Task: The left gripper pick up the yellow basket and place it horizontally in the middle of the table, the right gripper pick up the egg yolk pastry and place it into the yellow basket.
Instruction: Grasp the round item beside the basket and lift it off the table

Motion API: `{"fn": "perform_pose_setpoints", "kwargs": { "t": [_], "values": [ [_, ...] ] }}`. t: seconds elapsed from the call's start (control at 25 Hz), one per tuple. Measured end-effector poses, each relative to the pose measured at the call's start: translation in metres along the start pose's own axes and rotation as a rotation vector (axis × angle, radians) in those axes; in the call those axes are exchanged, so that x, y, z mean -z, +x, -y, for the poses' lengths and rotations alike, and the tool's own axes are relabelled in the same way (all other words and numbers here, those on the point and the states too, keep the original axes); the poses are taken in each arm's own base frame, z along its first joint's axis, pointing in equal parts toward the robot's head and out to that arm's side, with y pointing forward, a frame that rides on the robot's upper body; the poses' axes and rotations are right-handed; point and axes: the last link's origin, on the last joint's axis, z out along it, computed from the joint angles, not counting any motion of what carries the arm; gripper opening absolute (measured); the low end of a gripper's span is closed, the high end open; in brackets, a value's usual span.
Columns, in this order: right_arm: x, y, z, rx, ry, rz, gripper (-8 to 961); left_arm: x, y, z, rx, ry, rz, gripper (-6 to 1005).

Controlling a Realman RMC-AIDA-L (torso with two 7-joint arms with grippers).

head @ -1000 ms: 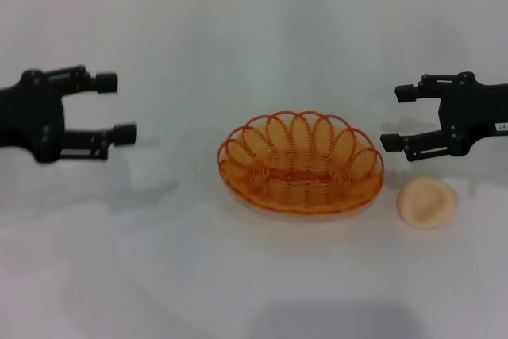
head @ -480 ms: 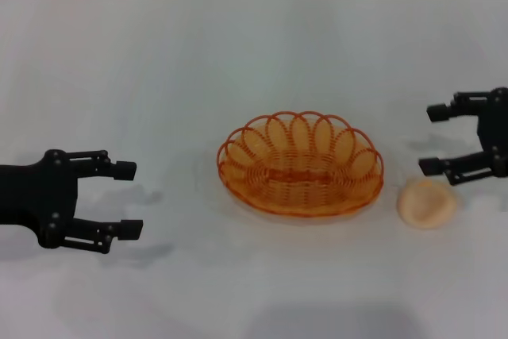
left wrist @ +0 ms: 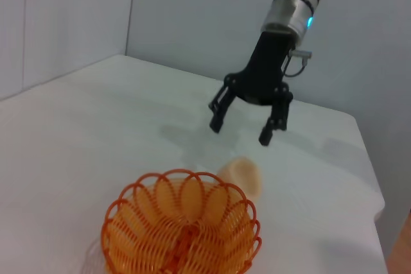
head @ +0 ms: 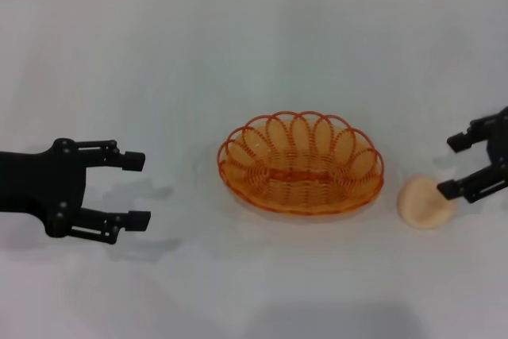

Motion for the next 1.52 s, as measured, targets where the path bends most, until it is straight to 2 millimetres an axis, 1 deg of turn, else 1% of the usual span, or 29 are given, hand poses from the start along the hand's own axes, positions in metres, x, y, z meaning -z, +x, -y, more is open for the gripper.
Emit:
{"fn": "perform_pose_setpoints", "kwargs": {
  "t": [0.16,0.36,0.56,0.72,0.92,1.16,1.36,1.52],
  "values": [
    [-0.014,-0.006,-0.004,-0.046,-0.012,-0.064,785,-0.001,0.003,0.002,-0.011,-0.001,0.002,875],
    [-0.024,-0.009,-0.004,-0.082,0.001,-0.080,781,-0.003,0.007,0.004,-0.023,-0.011,0.009,875],
    [-0.031,-0.005,-0.003,-0.096,0.004,-0.101,778,-0.004,0.007,0.004,-0.027,-0.015,0.011,875],
    [-0.031,-0.002,-0.003,-0.103,0.011,-0.108,775,-0.005,0.007,0.004,-0.030,-0.020,0.014,875],
    [-0.033,0.001,-0.003,-0.110,0.005,-0.113,656,-0.006,0.007,0.003,-0.031,-0.027,0.020,875],
    [-0.034,0.003,-0.002,-0.111,0.004,-0.114,453,-0.007,0.004,0.002,-0.031,-0.028,0.022,875],
    [-0.035,0.003,-0.003,-0.111,0.002,-0.116,242,-0.009,0.003,0.001,-0.030,-0.028,0.020,875],
    [-0.035,0.004,-0.003,-0.110,0.001,-0.116,164,-0.009,0.000,-0.001,-0.050,-0.027,0.017,875]
  ]
}}
